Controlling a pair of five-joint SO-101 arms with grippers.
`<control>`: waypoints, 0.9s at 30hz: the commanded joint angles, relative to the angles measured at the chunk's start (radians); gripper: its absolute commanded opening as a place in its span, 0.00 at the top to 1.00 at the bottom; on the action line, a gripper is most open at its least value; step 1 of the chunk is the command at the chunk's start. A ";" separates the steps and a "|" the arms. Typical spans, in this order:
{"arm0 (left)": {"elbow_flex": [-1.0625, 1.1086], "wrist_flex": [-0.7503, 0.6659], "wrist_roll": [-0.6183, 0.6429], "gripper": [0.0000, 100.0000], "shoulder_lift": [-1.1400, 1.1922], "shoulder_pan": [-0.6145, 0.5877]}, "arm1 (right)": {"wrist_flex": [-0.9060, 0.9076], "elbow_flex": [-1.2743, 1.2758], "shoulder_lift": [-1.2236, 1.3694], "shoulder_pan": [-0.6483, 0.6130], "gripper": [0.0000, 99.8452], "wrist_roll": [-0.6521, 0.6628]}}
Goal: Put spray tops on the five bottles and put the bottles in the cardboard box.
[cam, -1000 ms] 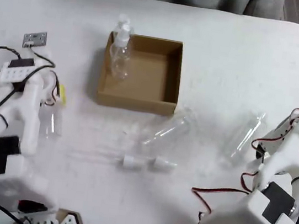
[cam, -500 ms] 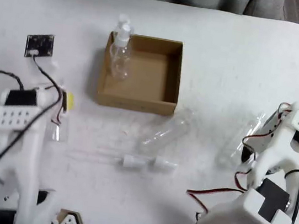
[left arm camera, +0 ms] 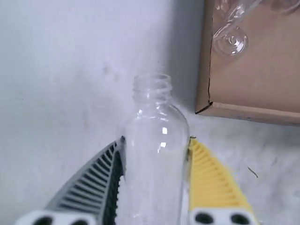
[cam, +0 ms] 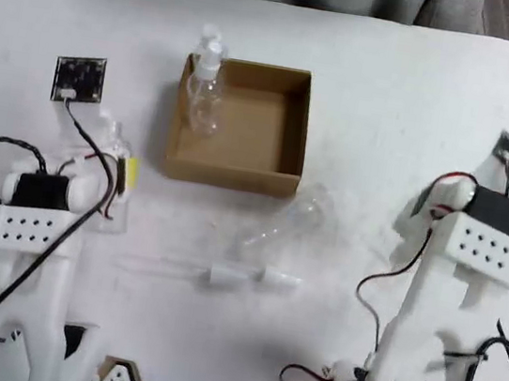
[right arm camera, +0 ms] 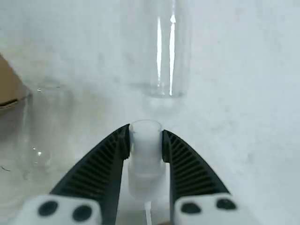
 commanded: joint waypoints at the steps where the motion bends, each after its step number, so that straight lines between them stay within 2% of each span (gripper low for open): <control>1: -0.025 -0.063 -0.006 0.98 -0.041 0.010 | -0.068 -0.009 -0.088 -0.084 0.98 0.014; 8: -0.012 -0.064 -0.006 0.98 -0.070 0.010 | -0.108 -0.014 -0.236 -0.288 0.98 0.014; 15: 0.130 -0.084 -0.006 0.98 -0.282 0.025 | -0.088 0.029 -0.506 -0.550 0.98 0.014; 19: 0.262 -0.157 -0.006 0.98 -0.447 0.073 | -0.249 0.124 -0.599 -0.625 0.98 0.014; 22: 0.361 -0.207 -0.006 0.98 -0.581 0.111 | -0.404 0.203 -0.648 -0.633 0.98 0.014; 27: 0.437 -0.206 -0.002 0.98 -0.756 0.142 | -0.670 0.299 -0.684 -0.628 0.98 0.014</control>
